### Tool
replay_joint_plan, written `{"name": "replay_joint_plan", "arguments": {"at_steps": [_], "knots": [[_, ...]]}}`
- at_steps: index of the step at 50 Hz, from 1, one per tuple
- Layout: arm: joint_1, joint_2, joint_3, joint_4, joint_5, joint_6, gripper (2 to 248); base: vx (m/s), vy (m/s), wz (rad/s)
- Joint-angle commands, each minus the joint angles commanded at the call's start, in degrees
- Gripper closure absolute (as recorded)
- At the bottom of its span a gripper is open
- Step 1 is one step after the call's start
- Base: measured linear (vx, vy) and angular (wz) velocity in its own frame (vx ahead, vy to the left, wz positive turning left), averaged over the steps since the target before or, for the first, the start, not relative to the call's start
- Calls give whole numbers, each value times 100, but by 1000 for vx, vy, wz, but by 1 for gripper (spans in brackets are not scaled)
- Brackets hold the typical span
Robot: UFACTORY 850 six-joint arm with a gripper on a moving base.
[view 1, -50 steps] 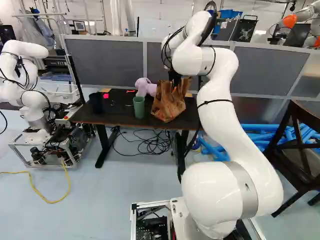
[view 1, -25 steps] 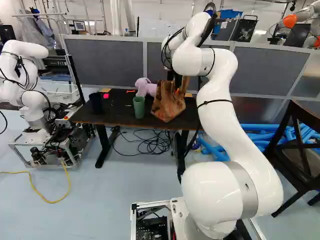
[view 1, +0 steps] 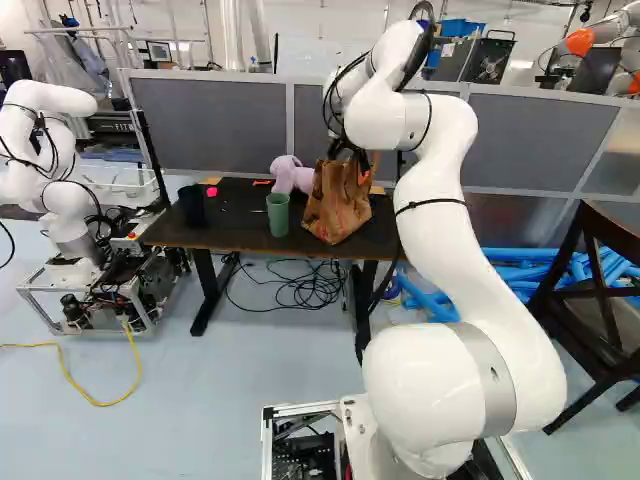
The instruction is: Pick up the bag on the ground and place it on the table
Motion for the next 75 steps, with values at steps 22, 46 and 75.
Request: {"name": "replay_joint_plan", "arguments": {"at_steps": [22,46,75], "knots": [[-4,395,208,0,-81,0,3,0,0,0],[-20,1076,814,0,-419,0,3,0,0,0],[-52,1947,1754,0,-505,0,3,0,0,0]]}}
